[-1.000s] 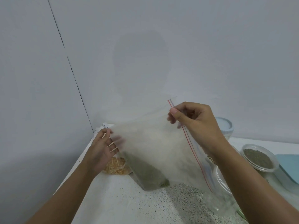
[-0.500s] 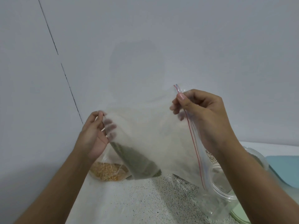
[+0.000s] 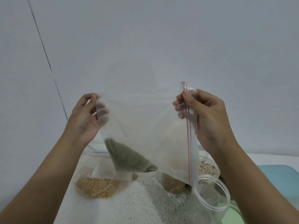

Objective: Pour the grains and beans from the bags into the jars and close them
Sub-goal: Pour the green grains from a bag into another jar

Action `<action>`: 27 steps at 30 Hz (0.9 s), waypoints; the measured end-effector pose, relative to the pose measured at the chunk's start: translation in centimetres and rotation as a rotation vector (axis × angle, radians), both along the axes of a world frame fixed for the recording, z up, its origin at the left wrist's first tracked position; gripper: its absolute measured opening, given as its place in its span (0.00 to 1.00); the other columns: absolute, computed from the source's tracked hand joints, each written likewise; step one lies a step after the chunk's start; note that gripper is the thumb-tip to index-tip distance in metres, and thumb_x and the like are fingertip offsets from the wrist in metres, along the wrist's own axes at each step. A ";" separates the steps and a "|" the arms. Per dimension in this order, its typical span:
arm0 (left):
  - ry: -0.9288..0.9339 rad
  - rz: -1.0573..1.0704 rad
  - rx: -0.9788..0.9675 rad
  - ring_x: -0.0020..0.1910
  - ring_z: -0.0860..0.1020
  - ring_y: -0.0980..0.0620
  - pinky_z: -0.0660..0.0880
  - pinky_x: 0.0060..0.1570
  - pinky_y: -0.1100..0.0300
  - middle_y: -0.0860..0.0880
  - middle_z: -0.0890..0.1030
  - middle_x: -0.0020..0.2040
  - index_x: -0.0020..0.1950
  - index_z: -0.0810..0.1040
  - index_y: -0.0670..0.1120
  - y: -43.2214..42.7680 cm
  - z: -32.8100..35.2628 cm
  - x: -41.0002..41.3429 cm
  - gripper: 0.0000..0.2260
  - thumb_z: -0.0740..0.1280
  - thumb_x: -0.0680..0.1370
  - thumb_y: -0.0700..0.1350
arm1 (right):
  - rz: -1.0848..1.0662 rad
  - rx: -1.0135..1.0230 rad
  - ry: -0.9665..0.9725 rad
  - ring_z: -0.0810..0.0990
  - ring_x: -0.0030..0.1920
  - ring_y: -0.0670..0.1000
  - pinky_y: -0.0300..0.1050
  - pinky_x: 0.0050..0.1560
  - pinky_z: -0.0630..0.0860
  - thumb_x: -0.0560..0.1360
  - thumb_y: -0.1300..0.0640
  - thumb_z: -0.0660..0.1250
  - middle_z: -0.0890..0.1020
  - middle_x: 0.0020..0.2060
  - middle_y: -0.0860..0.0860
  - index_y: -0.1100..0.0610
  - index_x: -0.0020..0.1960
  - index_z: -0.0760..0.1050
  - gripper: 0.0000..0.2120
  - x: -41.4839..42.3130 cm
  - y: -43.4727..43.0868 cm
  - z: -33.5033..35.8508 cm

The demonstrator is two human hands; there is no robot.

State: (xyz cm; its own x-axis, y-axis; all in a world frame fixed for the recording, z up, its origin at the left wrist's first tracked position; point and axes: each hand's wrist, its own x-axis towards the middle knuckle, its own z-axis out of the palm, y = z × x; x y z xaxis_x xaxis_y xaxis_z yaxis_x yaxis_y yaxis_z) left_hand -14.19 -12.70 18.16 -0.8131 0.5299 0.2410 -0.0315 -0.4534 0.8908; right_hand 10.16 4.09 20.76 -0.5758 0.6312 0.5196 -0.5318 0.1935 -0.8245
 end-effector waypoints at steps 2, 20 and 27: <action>0.032 0.010 0.001 0.35 0.80 0.53 0.75 0.35 0.60 0.54 0.80 0.37 0.40 0.82 0.55 0.1 1.1 0.1 0.13 0.64 0.83 0.50 | -0.021 0.024 0.009 0.81 0.39 0.52 0.43 0.39 0.76 0.80 0.59 0.68 0.85 0.39 0.57 0.64 0.46 0.82 0.09 0.3 0.3 0.7; 0.102 -0.046 0.001 0.32 0.79 0.54 0.75 0.35 0.61 0.54 0.80 0.37 0.44 0.80 0.54 2.4 4.3 3.3 0.08 0.65 0.83 0.49 | -0.071 -0.102 0.098 0.79 0.37 0.53 0.43 0.37 0.74 0.77 0.59 0.69 0.83 0.37 0.56 0.64 0.44 0.81 0.08 3.9 1.6 1.0; 0.135 -0.017 -0.009 0.32 0.78 0.55 0.74 0.37 0.61 0.54 0.79 0.37 0.43 0.81 0.55 2.9 5.6 5.5 0.10 0.66 0.82 0.50 | -0.024 -0.165 0.131 0.79 0.37 0.52 0.42 0.37 0.74 0.78 0.60 0.68 0.82 0.38 0.58 0.66 0.46 0.80 0.08 5.7 2.4 0.5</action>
